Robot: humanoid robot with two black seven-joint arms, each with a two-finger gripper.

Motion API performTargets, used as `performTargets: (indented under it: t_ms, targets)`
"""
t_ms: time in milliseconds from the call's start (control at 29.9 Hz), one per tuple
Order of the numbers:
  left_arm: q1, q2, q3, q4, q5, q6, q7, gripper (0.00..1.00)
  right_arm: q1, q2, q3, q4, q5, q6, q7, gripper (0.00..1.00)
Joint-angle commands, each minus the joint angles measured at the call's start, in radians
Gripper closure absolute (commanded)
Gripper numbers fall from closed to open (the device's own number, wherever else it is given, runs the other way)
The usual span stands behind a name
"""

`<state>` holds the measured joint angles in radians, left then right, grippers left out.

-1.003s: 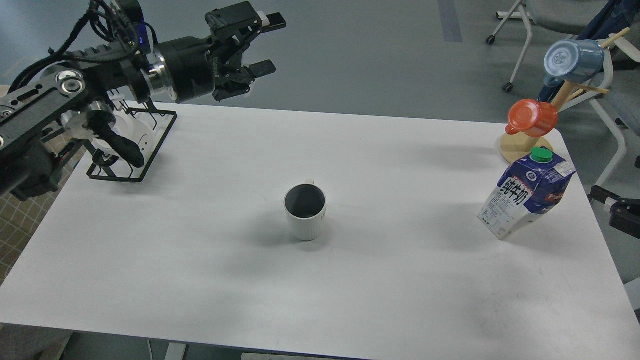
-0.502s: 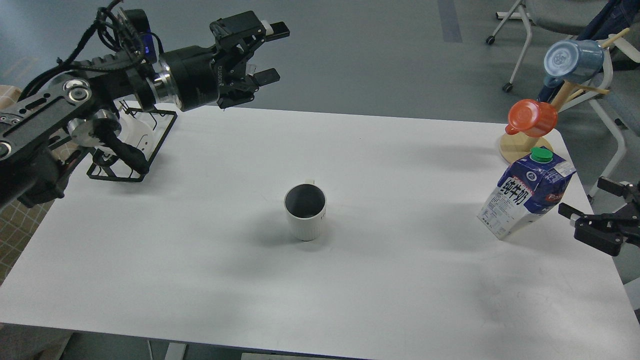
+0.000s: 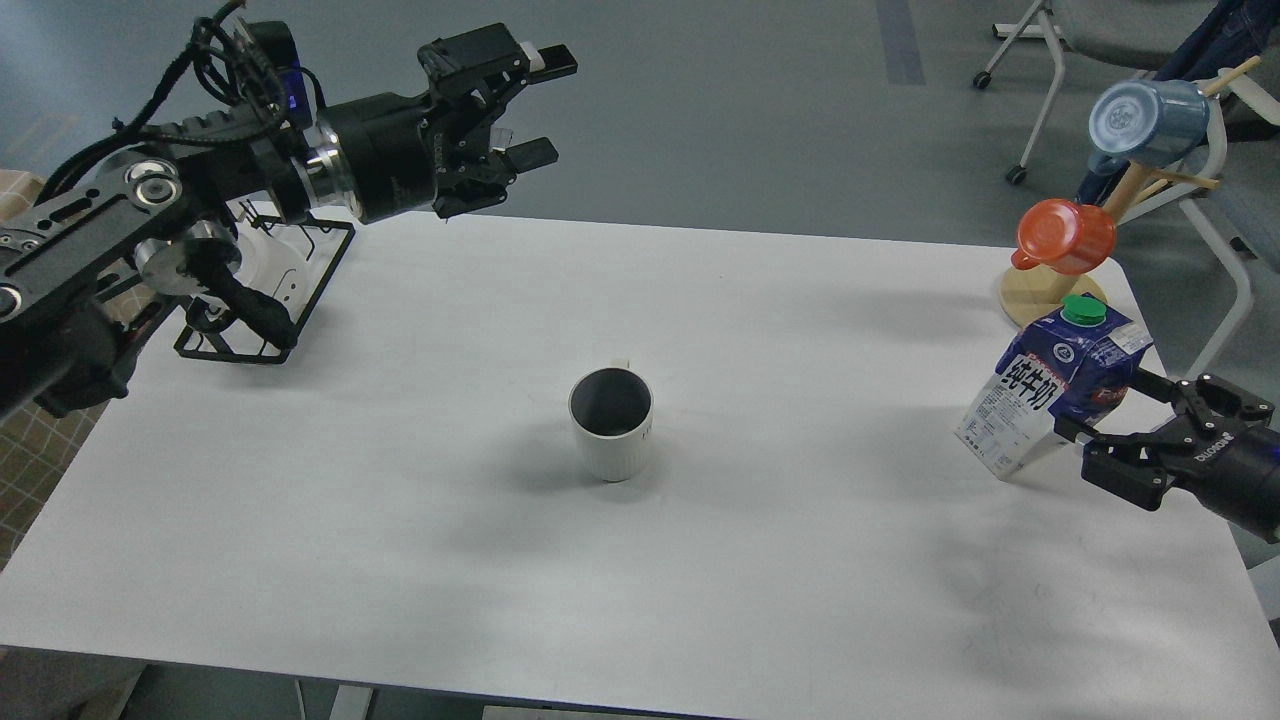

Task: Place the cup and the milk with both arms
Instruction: 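Reach the right gripper to the milk carton and grasp it, then lift the milk carton and carry it toward the cup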

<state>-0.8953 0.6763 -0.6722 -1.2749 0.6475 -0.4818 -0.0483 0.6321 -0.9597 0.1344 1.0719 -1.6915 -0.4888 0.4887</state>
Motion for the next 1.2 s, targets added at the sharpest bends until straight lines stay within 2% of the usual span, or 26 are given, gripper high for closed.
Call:
performTargets:
  t_ms: [0,334,602,635,669,702,736,769,802,903,970,1103,1170]
  targets:
    - [0.007,0.000,-0.007,-0.001,0.000,-0.001,0.001,0.02,0.001,0.044,0.007,-0.030,0.000,0.000,0.000,0.00]
    - [0.016,0.000,-0.009,0.000,0.000,-0.001,0.001,0.02,0.012,0.111,0.011,-0.104,-0.004,0.000,0.000,0.04]
    - [0.022,0.000,-0.021,-0.001,0.000,-0.001,0.001,0.02,0.015,0.131,0.021,-0.113,-0.004,0.000,0.000,0.19]
    - [0.022,0.000,-0.023,-0.001,0.000,-0.001,0.001,0.02,0.015,0.131,0.021,-0.113,-0.004,0.000,0.000,0.22]
    - [0.025,0.000,-0.023,-0.001,0.000,-0.001,0.001,0.02,0.015,0.133,0.021,-0.113,-0.004,0.000,0.000,0.33]
    - [0.030,0.000,-0.023,-0.001,0.000,-0.001,0.002,0.02,0.015,0.133,0.022,-0.113,-0.004,0.000,0.000,0.50]
    - [0.032,0.000,-0.023,-0.003,0.000,-0.001,0.002,0.02,0.015,0.133,0.022,-0.113,-0.004,0.000,0.000,0.60]
    - [0.033,0.000,-0.023,-0.003,0.000,-0.001,0.002,0.02,0.015,0.131,0.022,-0.113,-0.005,0.000,0.000,0.83]
    - [0.035,0.000,-0.023,-0.003,0.001,-0.001,0.002,0.02,0.015,0.131,0.022,-0.113,-0.005,0.000,0.000,0.88]
    - [0.036,0.000,-0.023,-0.004,0.001,-0.001,0.002,0.02,0.014,0.127,0.022,-0.112,-0.020,0.000,0.000,0.89]
    - [0.038,0.000,-0.023,-0.011,0.000,-0.001,0.004,0.02,0.014,0.119,0.024,-0.104,-0.025,0.000,0.000,1.00]
    - [0.039,0.000,-0.023,-0.024,0.004,-0.001,0.004,0.02,0.018,0.104,0.043,-0.089,-0.023,0.000,0.000,1.00]
    - [0.042,0.000,-0.023,-0.027,0.008,-0.001,0.004,0.02,0.021,0.063,0.085,-0.018,-0.023,0.000,0.000,1.00]
